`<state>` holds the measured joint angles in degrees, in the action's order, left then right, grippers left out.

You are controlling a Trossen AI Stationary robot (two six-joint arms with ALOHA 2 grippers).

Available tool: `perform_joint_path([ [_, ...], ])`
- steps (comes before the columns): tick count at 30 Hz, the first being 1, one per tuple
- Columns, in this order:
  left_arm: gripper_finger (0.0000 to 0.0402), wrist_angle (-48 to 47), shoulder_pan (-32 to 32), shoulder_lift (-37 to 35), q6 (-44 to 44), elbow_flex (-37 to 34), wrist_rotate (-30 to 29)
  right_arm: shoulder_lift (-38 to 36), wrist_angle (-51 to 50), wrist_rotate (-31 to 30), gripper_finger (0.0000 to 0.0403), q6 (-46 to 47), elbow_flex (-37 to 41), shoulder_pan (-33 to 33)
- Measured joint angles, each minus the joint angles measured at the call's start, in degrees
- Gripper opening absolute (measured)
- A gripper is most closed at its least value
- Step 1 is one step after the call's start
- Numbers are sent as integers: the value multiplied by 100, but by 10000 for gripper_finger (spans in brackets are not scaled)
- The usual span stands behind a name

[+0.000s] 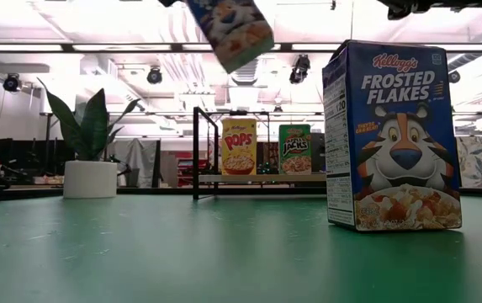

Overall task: Stack cereal on shelf
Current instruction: Put the top blue cereal box on the shelf

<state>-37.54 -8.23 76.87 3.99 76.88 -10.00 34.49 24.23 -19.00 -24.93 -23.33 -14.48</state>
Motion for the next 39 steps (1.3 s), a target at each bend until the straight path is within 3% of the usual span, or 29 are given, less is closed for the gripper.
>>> perform_joint_path([
  [16, 144, 351, 1205, 2004, 1066, 1680, 2, -596, -569, 291, 13, -61, 2, 0],
  [27, 144, 1505, 1817, 2817, 1214, 1839, 16, -932, -609, 1332, 13, -130, 54, 0],
  [39, 144, 2473, 2065, 3473, 947, 1841, 15, -1154, -620, 1346, 13, -207, 111, 0],
])
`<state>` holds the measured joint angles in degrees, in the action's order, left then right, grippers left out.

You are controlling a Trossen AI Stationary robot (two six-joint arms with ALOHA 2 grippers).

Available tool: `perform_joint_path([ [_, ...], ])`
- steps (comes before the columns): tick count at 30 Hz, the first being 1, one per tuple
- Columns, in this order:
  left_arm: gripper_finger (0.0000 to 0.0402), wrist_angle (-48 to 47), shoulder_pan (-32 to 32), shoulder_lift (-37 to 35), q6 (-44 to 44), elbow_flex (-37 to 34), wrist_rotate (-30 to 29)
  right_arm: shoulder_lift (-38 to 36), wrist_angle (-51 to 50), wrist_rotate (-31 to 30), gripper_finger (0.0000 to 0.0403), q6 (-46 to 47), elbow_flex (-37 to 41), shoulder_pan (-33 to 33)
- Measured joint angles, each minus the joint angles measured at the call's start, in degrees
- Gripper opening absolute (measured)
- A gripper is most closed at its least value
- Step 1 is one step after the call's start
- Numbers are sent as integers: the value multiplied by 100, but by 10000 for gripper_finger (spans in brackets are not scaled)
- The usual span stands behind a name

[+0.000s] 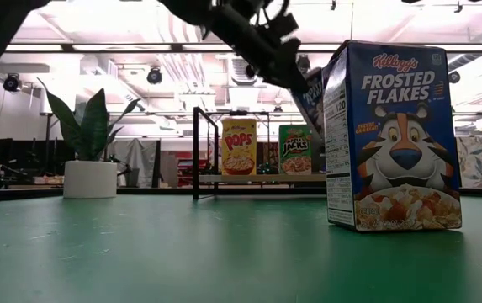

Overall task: Stack cereal on shelf
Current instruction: Put the top blue cereal box on the shelf

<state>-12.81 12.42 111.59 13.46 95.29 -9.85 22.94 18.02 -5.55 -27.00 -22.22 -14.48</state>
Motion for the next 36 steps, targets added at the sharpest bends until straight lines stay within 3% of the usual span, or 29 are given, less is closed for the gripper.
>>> perform_joint_path([
  [15, 145, 350, 158, 575, -51, 146, -4, -49, -70, -52, 13, -86, 2, 0],
  [27, 193, 461, 198, 790, -50, 146, 94, -49, -128, -415, 13, -110, 2, 0],
  [36, 201, 486, 208, 781, 74, 146, 94, -49, -129, -487, 13, -89, 2, 0],
])
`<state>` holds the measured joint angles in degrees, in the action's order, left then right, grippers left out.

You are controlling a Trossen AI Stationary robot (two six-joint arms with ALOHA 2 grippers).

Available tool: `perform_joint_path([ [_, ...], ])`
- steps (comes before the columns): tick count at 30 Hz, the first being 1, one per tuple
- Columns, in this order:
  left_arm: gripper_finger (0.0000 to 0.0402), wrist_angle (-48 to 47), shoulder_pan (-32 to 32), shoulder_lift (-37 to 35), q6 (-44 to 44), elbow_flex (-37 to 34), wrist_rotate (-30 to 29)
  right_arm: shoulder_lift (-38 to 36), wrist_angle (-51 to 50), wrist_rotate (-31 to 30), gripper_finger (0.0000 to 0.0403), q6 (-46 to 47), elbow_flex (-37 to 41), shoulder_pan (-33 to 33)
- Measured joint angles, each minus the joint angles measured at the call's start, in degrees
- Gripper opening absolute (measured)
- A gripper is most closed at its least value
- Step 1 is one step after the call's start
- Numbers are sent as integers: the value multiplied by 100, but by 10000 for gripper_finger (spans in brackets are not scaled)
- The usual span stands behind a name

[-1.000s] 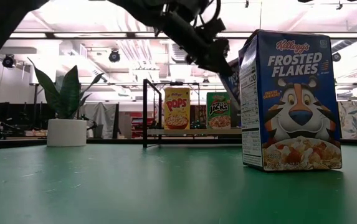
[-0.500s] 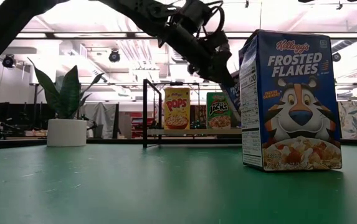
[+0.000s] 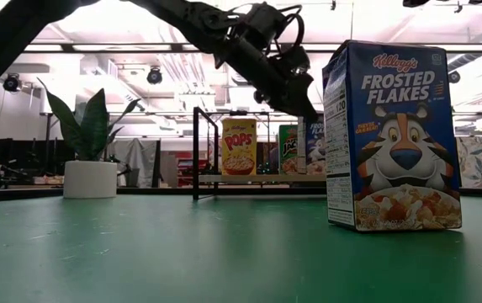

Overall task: Stack cereal on shelf
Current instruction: Put the top blue cereal box on the shelf

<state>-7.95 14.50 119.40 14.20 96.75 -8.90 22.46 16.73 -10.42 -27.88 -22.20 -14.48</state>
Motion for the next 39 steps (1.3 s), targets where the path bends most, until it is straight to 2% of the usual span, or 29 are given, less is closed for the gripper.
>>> perform_joint_path([
  [8, 201, -377, -47, -328, 134, 0, 4, 2, 0, -69, 13, 89, 0, 0],
  [14, 201, -848, -165, -742, 164, -2, 4, 11, -21, -473, 13, 132, 0, 0],
  [20, 201, -1355, -457, -1227, 162, -55, -7, 22, -28, -612, 13, 186, 0, 0],
  [25, 201, -1717, -804, -1668, 102, -233, -240, 26, -48, -638, 13, 260, 0, 0],
  [31, 201, -1671, -1180, -2434, -253, -1185, -624, 64, -61, -964, 13, 342, 0, 7],
  [36, 201, -1076, -1468, -3296, -599, -2363, -1113, 187, -98, -1216, 13, 387, 0, 25],
  [39, 201, -601, -1630, -3835, -693, -3012, -1132, 282, -103, -1438, 13, 417, 0, 26],
])
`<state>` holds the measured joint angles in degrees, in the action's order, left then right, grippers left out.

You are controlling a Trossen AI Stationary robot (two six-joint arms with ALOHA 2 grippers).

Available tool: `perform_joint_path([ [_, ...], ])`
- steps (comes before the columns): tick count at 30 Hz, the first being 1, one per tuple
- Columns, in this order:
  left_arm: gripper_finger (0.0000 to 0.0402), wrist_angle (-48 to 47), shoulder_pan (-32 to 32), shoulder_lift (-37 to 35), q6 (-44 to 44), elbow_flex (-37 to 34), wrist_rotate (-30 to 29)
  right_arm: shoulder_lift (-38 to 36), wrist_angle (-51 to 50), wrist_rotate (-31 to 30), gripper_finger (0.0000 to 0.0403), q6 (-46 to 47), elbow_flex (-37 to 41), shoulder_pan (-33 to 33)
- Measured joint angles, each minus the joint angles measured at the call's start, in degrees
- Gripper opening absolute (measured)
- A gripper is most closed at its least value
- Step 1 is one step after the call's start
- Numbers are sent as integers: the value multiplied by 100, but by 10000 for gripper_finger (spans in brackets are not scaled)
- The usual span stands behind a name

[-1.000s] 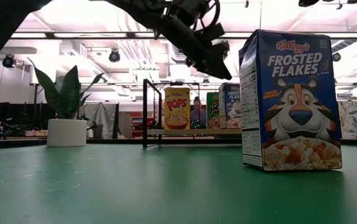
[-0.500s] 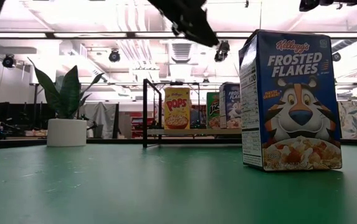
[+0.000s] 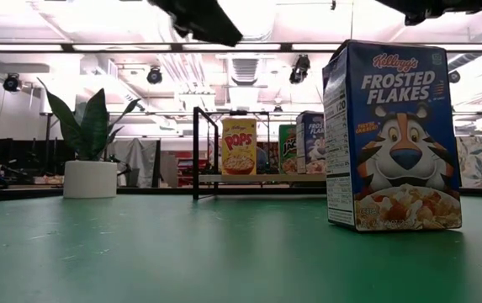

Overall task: Stack cereal on shelf
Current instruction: Put the top blue cereal box on the shelf

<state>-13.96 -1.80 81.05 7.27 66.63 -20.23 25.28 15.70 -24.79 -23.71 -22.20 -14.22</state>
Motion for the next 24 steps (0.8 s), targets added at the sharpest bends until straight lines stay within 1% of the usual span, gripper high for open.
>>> perform_joint_path([
  [4, 201, 628, -154, -659, -94, -769, -13, 154, -5, -227, 13, 327, -1, 0],
  [8, 201, 1198, -228, -1182, -96, -1383, -25, 481, -25, -238, 13, 771, 0, 0],
  [10, 201, 1388, -227, -1392, -97, -1625, -24, 661, -24, -265, 13, 936, -20, 9],
  [13, 201, 1566, -225, -1661, -138, -1904, -28, 954, -69, -534, 13, 1213, -165, 48],
  [15, 201, 1586, -227, -1808, -181, -2025, -28, 1149, -105, -686, 13, 1231, -326, 87],
  [19, 201, 1581, -227, -2009, -186, -2198, -26, 1487, -816, -672, 13, 1346, -867, 255],
  [24, 201, 1556, -225, -2086, -97, -2231, -27, 1861, -2251, -650, 13, 1565, -1808, 628],
])
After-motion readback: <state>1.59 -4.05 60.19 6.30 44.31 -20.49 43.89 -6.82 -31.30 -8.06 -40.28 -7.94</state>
